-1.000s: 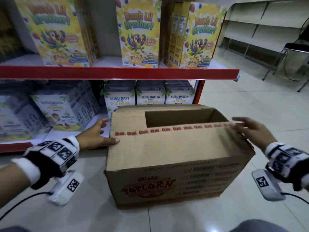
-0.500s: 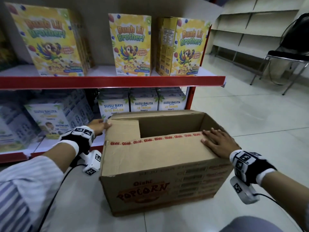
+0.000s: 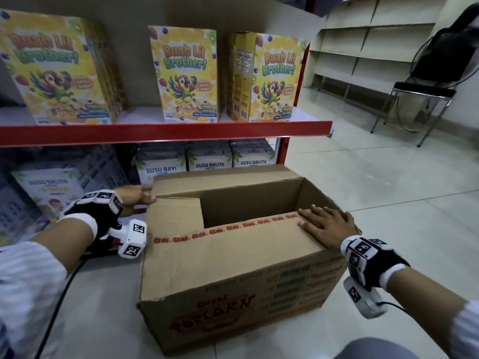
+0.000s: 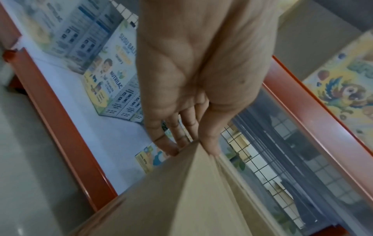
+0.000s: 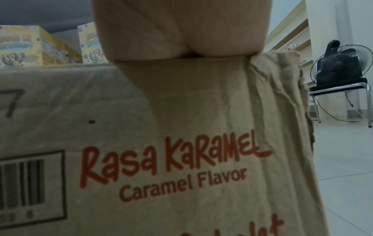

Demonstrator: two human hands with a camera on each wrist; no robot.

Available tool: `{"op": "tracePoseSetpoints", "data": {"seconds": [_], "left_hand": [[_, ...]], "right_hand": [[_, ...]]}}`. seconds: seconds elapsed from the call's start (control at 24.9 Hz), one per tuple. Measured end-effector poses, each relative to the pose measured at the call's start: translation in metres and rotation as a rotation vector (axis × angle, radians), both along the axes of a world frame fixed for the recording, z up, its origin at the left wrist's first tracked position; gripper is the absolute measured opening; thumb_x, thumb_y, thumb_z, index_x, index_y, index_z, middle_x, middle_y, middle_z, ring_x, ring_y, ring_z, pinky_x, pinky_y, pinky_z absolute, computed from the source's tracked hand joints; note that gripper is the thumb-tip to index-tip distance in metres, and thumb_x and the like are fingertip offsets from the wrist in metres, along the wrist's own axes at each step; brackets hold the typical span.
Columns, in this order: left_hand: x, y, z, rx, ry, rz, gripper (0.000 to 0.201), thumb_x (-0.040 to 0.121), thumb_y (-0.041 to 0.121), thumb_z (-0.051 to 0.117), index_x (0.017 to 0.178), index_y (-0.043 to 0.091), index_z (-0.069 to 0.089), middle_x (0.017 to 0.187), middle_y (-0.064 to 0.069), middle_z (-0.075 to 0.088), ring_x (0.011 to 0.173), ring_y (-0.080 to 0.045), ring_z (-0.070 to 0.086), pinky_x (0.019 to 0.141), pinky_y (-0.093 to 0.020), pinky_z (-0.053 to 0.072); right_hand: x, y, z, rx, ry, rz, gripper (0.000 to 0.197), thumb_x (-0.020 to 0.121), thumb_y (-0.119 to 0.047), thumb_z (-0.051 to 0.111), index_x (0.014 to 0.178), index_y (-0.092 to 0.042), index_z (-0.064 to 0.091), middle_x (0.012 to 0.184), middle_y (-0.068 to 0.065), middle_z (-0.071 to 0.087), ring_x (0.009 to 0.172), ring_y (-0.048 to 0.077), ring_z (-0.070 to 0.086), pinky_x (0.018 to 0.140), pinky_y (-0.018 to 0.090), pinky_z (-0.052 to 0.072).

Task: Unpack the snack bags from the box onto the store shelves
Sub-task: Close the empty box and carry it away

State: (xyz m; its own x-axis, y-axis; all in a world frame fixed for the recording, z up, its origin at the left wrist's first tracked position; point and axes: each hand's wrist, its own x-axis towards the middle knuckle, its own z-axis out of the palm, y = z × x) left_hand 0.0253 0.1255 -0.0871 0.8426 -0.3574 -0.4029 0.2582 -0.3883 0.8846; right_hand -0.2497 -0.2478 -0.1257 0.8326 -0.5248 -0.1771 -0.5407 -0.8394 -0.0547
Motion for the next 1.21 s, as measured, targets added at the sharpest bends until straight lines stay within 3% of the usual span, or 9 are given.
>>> {"op": "tracePoseSetpoints", "data": {"seconds": [0.12, 0.28, 0.36, 0.48, 0.56, 0.8, 0.97, 1.13, 1.21], "left_hand": [[-0.002, 0.008, 0.001, -0.086, 0.031, -0.023, 0.066, 0.093, -0.013, 0.045, 0.147, 0.021, 0.031, 0.138, -0.013, 0.049, 0.129, -0.031, 0.044, 0.106, -0.045, 0.034], [-0.008, 0.022, 0.005, -0.181, 0.125, -0.144, 0.052, 0.090, -0.009, 0.034, 0.119, 0.025, 0.062, 0.117, -0.007, 0.059, 0.106, -0.031, 0.054, 0.093, -0.058, 0.042], [-0.011, 0.031, 0.006, -0.365, 0.245, -0.105, 0.035, 0.086, 0.017, 0.039, 0.098, 0.021, 0.072, 0.100, -0.009, 0.059, 0.086, -0.025, 0.058, 0.082, -0.055, 0.045], [-0.014, 0.045, -0.001, -0.497, 0.328, -0.003, 0.069, 0.081, 0.072, 0.042, 0.117, 0.018, 0.064, 0.113, -0.007, 0.065, 0.104, -0.028, 0.058, 0.085, -0.061, 0.043], [-0.021, 0.045, -0.004, -0.538, 0.331, -0.010, 0.082, 0.074, 0.081, 0.039, 0.127, 0.020, 0.058, 0.110, -0.003, 0.065, 0.101, -0.025, 0.057, 0.080, -0.054, 0.044], [-0.045, 0.041, 0.001, -0.551, 0.273, -0.052, 0.062, 0.091, 0.065, 0.026, 0.125, 0.025, 0.058, 0.126, -0.006, 0.062, 0.114, -0.030, 0.055, 0.089, -0.047, 0.045], [-0.057, 0.041, 0.000, -0.490, 0.283, -0.083, 0.048, 0.098, 0.050, 0.026, 0.122, 0.021, 0.056, 0.097, -0.004, 0.070, 0.058, -0.019, 0.053, 0.074, -0.040, 0.046], [-0.068, 0.032, 0.001, -0.439, 0.207, 0.012, 0.028, 0.102, 0.034, 0.032, 0.111, 0.026, 0.057, 0.103, -0.002, 0.066, 0.085, -0.015, 0.057, 0.075, -0.035, 0.043], [-0.070, 0.031, 0.001, -0.415, 0.200, 0.020, 0.028, 0.102, 0.033, 0.033, 0.110, 0.026, 0.059, 0.097, 0.000, 0.069, 0.081, -0.015, 0.060, 0.070, -0.035, 0.048]], "right_hand": [[-0.001, 0.001, -0.002, -0.001, -0.007, -0.004, 0.052, 0.089, -0.072, 0.017, 0.139, -0.061, 0.013, 0.159, -0.017, 0.009, 0.146, 0.016, 0.008, 0.114, 0.054, 0.000], [-0.004, 0.001, -0.002, 0.024, -0.221, -0.060, 0.065, 0.083, -0.076, 0.029, 0.142, -0.056, 0.011, 0.158, -0.018, 0.011, 0.146, 0.014, 0.002, 0.116, 0.052, 0.005], [-0.005, 0.000, -0.003, 0.025, -0.280, -0.117, 0.075, 0.079, -0.078, 0.035, 0.144, -0.054, 0.006, 0.159, -0.016, 0.005, 0.147, 0.017, -0.002, 0.115, 0.054, 0.004], [-0.002, -0.003, -0.004, 0.047, -0.276, -0.270, 0.086, 0.075, -0.081, 0.039, 0.147, -0.045, 0.007, 0.160, -0.004, 0.006, 0.146, 0.026, 0.004, 0.113, 0.057, 0.010], [0.001, -0.004, -0.002, 0.059, -0.228, -0.338, 0.087, 0.074, -0.082, 0.037, 0.147, -0.040, 0.015, 0.157, 0.004, 0.017, 0.141, 0.034, 0.020, 0.110, 0.055, 0.019], [-0.012, 0.002, 0.001, 0.017, -0.172, -0.300, 0.079, 0.080, -0.077, 0.030, 0.148, -0.037, 0.020, 0.153, 0.006, 0.028, 0.134, 0.034, 0.032, 0.108, 0.045, 0.025], [-0.035, 0.009, 0.004, 0.001, -0.198, -0.292, 0.074, 0.085, -0.072, 0.031, 0.148, -0.035, 0.023, 0.154, 0.007, 0.026, 0.132, 0.036, 0.033, 0.109, 0.043, 0.026], [-0.052, 0.014, 0.006, 0.014, -0.217, -0.297, 0.072, 0.087, -0.067, 0.034, 0.148, -0.032, 0.024, 0.155, 0.007, 0.024, 0.133, 0.036, 0.032, 0.109, 0.043, 0.026], [-0.060, 0.015, 0.005, 0.007, -0.222, -0.302, 0.072, 0.087, -0.066, 0.036, 0.148, -0.030, 0.027, 0.154, 0.009, 0.025, 0.132, 0.036, 0.032, 0.109, 0.043, 0.026]]}}
